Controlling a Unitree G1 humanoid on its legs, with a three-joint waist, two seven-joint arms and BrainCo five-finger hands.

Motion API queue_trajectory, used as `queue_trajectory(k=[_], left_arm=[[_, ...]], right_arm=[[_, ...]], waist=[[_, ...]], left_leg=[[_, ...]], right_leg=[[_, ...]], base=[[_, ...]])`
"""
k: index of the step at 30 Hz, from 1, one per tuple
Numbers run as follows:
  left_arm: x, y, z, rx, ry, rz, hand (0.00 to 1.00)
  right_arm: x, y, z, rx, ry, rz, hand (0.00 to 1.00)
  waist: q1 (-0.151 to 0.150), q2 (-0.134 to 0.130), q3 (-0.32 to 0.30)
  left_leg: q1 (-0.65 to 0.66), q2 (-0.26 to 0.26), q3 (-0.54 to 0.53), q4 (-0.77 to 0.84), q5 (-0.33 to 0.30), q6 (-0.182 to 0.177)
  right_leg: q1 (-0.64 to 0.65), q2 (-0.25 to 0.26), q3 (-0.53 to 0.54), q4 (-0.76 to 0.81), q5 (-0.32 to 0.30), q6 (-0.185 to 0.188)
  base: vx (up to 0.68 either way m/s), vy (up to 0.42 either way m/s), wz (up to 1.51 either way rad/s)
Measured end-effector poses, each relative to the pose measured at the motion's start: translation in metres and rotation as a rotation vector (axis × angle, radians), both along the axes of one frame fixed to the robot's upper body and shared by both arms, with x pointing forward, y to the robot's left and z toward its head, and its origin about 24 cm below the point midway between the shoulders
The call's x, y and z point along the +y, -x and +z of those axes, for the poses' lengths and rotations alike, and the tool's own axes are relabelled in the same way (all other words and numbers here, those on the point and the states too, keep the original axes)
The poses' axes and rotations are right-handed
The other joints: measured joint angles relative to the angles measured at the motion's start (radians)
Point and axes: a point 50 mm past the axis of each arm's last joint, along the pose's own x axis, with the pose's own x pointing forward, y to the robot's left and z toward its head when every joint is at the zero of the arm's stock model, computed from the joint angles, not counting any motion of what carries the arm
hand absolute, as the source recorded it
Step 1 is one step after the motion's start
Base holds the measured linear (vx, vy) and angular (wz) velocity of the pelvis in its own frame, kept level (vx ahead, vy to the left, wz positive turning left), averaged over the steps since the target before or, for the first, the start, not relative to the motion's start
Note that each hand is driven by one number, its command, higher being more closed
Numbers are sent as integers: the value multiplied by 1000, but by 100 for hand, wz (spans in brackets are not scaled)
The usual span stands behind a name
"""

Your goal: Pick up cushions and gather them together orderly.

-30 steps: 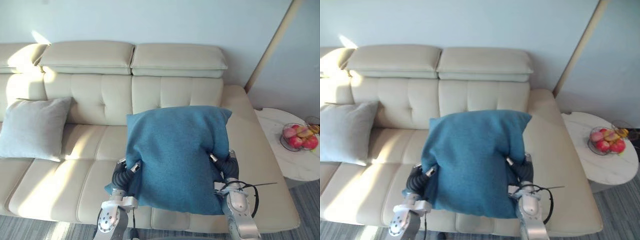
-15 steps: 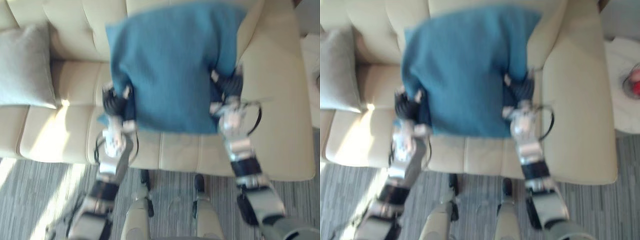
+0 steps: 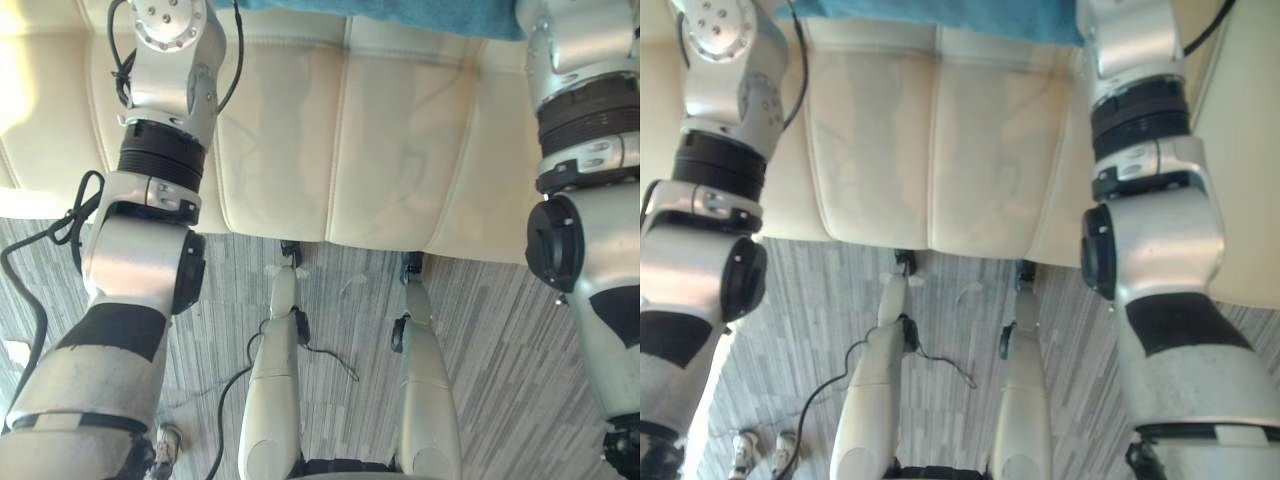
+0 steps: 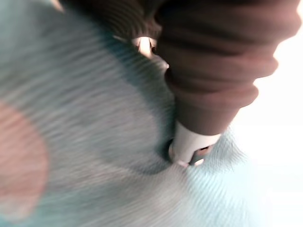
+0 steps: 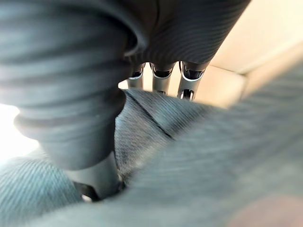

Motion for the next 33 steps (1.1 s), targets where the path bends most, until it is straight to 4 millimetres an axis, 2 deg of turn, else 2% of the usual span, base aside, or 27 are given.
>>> queue_trajectory(k=[5,10,13,16,17,18,19,21,22,23,24,25,27,28,29,30,31,32,33], left_arm=[[-12,-8,-23,43,98,-105,0],[-14,-15,-85,132,175,-179,0],[-3,-16,-115,187,199,-182,0],[18,-9,-141,209,165,-152,0],[22,-7,-143,209,157,-144,0],[33,-2,-150,209,126,-124,0],[47,5,-164,225,82,-90,0],[66,14,-180,257,37,-38,0],[71,18,-185,263,30,-26,0],[80,26,-203,298,24,-2,0],[86,35,-227,360,0,16,0],[87,40,-241,400,-8,21,0],[86,63,-292,540,-19,20,0],[86,68,-302,571,-20,20,0],[84,85,-332,673,-12,17,0],[82,100,-357,756,-2,10,0],[80,108,-368,797,6,7,0],[76,121,-388,867,21,-1,0],[70,138,-415,975,41,-15,0]], right_arm=[[-5,-8,-16,50,-41,48,0],[-14,-17,-59,103,-44,68,0],[-25,-17,-86,124,-59,82,0],[-40,-7,-117,116,-64,92,0],[-44,-5,-121,113,-66,89,0],[-54,2,-136,117,-57,77,0],[-65,10,-159,137,-54,67,0],[-77,19,-188,183,-48,52,0],[-81,23,-198,199,-47,49,0],[-87,32,-219,241,-45,47,0],[-91,41,-249,314,-69,52,0],[-90,46,-266,355,-84,58,0],[-83,66,-318,492,-123,99,0],[-81,69,-327,518,-134,108,0],[-76,83,-358,607,-178,121,0],[-71,93,-379,669,-213,135,0],[-70,98,-388,698,-229,139,0],[-68,107,-404,748,-254,138,0],[-64,121,-428,835,-279,129,0]], waist=[[-1,-1,1],[-11,-1,1],[-18,-3,0],[-28,-6,-2],[-29,-6,-2],[-30,-6,-8],[-28,-13,-60],[-28,-19,-113],[-28,-23,-117],[-29,-23,-117],[-33,-23,-117],[-34,-24,-118],[-34,-35,-143],[-34,-39,-153],[-33,-52,-190],[-32,-57,-219],[-31,-57,-232],[-31,-56,-252],[-30,-65,-284]], left_leg=[[10,0,1,0,0,0],[72,-1,-1,0,-2,-1],[136,3,3,-1,-41,-25],[220,3,10,-1,-62,-22],[232,4,11,-1,-66,-21],[263,6,14,-1,-75,-16],[265,3,18,-1,-89,-16],[273,5,19,-1,-88,-15],[285,7,23,-1,-84,-10],[317,8,24,-1,-84,-10],[360,8,25,0,-84,-10],[386,8,25,0,-84,-10],[455,8,28,0,-84,-10],[463,7,28,0,-85,-10],[489,7,30,0,-89,-15],[517,9,32,0,-114,-20],[534,14,35,0,-132,-23],[558,23,45,0,-158,-26],[585,25,54,0,-167,-31]], right_leg=[[-18,-5,-13,63,-26,-3],[-19,-10,-8,211,-117,-8],[16,-3,4,268,-151,-9],[82,-4,15,290,-174,-8],[94,-4,15,291,-179,-9],[123,-4,13,296,-192,-10],[119,-4,12,307,-209,-14],[123,-5,8,315,-226,-18],[132,-5,7,318,-230,-21],[169,-9,-1,321,-240,-21],[216,-13,-22,324,-244,-21],[242,-14,-31,326,-246,-24],[315,-18,-45,333,-264,-32],[325,-18,-47,333,-269,-34],[357,-19,-54,329,-290,-39],[388,-16,-66,321,-314,-46],[406,-13,-72,318,-327,-49],[427,-7,-77,318,-338,-49],[454,-5,-76,312,-346,-53]], base=[[4,-14,3],[11,-43,13],[-21,-53,1],[-7,-60,-3],[7,-81,1],[27,-113,1],[42,-117,3],[83,-94,1],[124,-109,7],[140,-128,15],[146,-134,20],[146,-132,19],[131,-115,14],[116,-101,13],[108,-90,9],[103,-83,6],[80,-62,-1],[44,-40,-6],[43,-36,-8]])
